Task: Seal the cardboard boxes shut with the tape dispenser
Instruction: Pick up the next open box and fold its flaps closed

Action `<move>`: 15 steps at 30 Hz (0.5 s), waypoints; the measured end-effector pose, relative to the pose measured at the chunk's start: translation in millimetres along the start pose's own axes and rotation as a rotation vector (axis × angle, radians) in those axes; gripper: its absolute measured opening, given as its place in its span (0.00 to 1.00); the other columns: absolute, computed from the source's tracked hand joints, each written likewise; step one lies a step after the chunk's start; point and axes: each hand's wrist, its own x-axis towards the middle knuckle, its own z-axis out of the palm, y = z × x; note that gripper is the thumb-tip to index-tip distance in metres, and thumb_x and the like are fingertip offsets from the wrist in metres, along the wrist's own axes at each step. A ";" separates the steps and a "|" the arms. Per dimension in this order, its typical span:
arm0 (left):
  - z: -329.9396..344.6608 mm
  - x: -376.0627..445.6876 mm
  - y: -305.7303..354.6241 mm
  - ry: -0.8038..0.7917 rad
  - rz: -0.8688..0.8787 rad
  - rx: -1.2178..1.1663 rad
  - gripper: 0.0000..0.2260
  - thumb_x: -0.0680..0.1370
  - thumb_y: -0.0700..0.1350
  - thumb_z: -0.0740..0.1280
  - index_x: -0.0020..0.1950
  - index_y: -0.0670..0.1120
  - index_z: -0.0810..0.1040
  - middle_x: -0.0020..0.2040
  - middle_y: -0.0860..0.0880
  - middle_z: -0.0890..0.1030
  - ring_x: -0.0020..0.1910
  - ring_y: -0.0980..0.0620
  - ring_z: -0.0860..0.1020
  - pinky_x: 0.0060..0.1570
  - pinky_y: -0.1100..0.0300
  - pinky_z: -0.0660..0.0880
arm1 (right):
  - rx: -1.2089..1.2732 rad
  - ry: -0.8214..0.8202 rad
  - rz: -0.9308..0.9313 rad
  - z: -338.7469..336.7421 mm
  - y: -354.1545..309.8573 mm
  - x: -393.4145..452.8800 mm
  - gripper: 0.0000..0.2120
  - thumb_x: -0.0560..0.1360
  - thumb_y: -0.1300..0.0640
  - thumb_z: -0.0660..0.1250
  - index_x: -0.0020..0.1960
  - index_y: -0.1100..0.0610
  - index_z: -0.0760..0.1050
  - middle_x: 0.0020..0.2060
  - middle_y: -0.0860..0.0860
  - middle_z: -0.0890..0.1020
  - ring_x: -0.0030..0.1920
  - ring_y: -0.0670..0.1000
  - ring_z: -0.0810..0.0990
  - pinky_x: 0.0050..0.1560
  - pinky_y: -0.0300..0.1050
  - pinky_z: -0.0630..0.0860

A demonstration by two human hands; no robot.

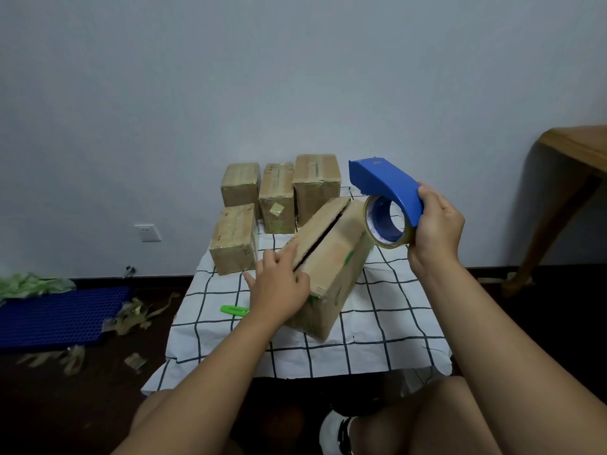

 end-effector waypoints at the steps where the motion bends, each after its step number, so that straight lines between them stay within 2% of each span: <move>1: -0.1 2.7 2.7 -0.025 0.027 0.055 0.23 0.78 0.51 0.58 0.74 0.59 0.62 0.57 0.49 0.65 0.63 0.44 0.66 0.71 0.34 0.53 | -0.004 0.003 0.000 0.1 1.0 0.3 0.07 0.76 0.59 0.68 0.51 0.58 0.84 0.48 0.52 0.86 0.48 0.49 0.84 0.47 0.40 0.79; 3: 0.6 7.3 9.7 -0.068 0.079 0.125 0.20 0.78 0.53 0.55 0.70 0.56 0.68 0.57 0.49 0.67 0.63 0.44 0.68 0.71 0.35 0.52 | -0.009 0.010 0.005 -0.3 2.4 0.6 0.09 0.77 0.59 0.68 0.53 0.59 0.84 0.49 0.52 0.86 0.48 0.49 0.83 0.48 0.41 0.80; 4: 2.0 9.1 13.0 -0.085 0.095 0.151 0.20 0.78 0.55 0.54 0.68 0.54 0.70 0.59 0.48 0.68 0.63 0.44 0.68 0.71 0.36 0.55 | -0.007 0.013 0.009 -0.5 3.1 0.4 0.09 0.77 0.60 0.68 0.54 0.59 0.84 0.49 0.52 0.86 0.48 0.49 0.83 0.48 0.40 0.79; 6: 5.4 12.0 18.1 -0.100 0.107 0.217 0.23 0.75 0.61 0.53 0.64 0.50 0.69 0.62 0.46 0.69 0.62 0.42 0.69 0.67 0.39 0.63 | -0.002 0.018 0.015 -1.2 4.1 0.1 0.07 0.77 0.60 0.68 0.51 0.57 0.84 0.47 0.51 0.86 0.47 0.48 0.83 0.46 0.39 0.79; 8: 8.3 14.2 20.9 -0.085 0.108 0.289 0.27 0.73 0.67 0.53 0.62 0.50 0.67 0.63 0.45 0.68 0.61 0.41 0.69 0.62 0.42 0.66 | -0.007 0.023 0.018 -2.5 5.4 -0.7 0.06 0.77 0.60 0.68 0.47 0.54 0.84 0.45 0.49 0.86 0.46 0.47 0.83 0.45 0.38 0.79; 12: 9.8 18.6 18.6 -0.106 0.120 0.326 0.31 0.74 0.68 0.52 0.74 0.55 0.55 0.69 0.42 0.64 0.65 0.38 0.66 0.60 0.42 0.64 | -0.017 0.022 0.025 -5.7 8.8 0.5 0.06 0.77 0.59 0.68 0.46 0.53 0.84 0.45 0.48 0.86 0.46 0.47 0.84 0.44 0.38 0.79; 15: 8.1 22.3 18.1 -0.259 0.055 0.349 0.41 0.68 0.78 0.49 0.77 0.61 0.49 0.78 0.43 0.52 0.74 0.35 0.54 0.66 0.31 0.54 | -0.028 0.025 0.027 -7.2 12.1 2.7 0.06 0.77 0.59 0.68 0.46 0.53 0.84 0.44 0.48 0.86 0.45 0.47 0.84 0.44 0.38 0.79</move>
